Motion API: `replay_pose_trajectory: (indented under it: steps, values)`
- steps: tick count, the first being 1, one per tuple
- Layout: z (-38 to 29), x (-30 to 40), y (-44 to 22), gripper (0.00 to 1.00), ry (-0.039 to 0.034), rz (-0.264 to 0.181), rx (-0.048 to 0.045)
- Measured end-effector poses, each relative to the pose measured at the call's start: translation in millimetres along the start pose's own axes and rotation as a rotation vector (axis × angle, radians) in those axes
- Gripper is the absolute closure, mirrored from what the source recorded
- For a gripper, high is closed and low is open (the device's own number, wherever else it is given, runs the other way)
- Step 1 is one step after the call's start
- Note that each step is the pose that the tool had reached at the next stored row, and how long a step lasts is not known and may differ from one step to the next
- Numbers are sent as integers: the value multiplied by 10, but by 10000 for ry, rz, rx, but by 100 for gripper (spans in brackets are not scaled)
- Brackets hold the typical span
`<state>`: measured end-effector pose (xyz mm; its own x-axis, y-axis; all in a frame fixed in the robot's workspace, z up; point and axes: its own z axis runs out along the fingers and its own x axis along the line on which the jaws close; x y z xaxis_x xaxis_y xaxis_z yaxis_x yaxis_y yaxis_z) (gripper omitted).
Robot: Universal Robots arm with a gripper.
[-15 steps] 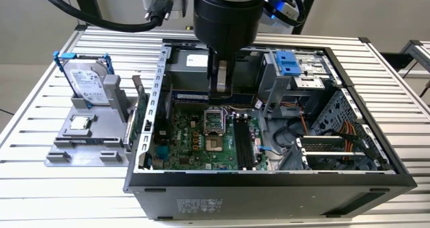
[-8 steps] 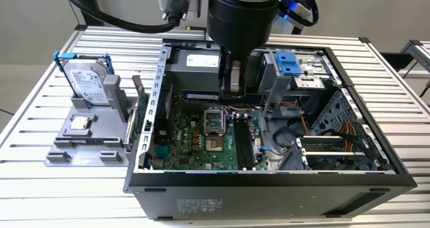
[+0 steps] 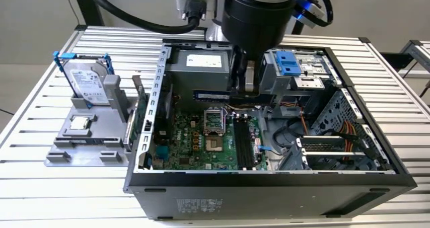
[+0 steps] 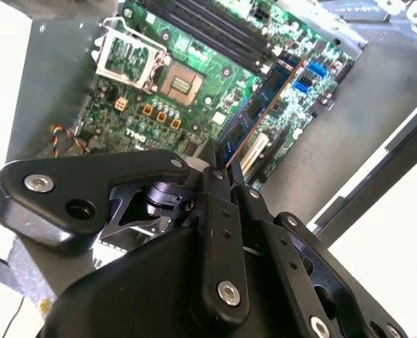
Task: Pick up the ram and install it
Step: 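Pick up the ram and move it above insertion slot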
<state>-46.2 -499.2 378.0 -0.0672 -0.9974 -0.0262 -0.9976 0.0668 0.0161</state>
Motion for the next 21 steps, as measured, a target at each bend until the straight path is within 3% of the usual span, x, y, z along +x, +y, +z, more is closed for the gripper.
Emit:
replay_pose_trajectory:
  steps: [10,21]
  values:
    - [-2,-26,-185,100,0,0,0]
    - [-4,-36,-328,100,0,0,0]
